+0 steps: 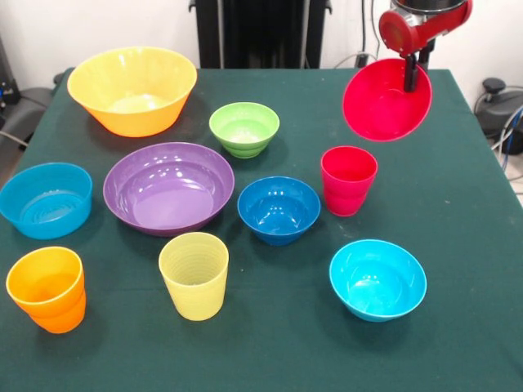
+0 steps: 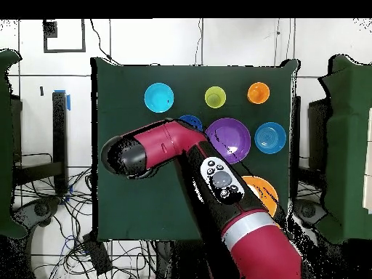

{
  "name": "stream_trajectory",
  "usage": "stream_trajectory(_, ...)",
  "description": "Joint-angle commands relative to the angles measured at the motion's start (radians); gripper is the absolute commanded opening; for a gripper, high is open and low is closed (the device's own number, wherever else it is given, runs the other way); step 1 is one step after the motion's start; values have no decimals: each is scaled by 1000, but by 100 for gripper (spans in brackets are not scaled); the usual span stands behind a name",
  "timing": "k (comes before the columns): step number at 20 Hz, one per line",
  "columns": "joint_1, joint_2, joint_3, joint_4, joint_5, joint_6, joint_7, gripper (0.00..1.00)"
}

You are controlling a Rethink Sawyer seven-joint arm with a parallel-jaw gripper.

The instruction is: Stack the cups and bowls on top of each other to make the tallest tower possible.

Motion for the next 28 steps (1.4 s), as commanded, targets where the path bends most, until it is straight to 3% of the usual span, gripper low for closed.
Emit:
stream_trajectory(1,18,20,-30,65,-51,-58,36,0)
stream_trajectory(17,14,53,-48,50,-71,-87,36,0)
stream_trajectory(23,15,-5,-33,36,-26,3,19,0)
stream_trajectory(28,45,-62,-42,73,-14,0,67,0)
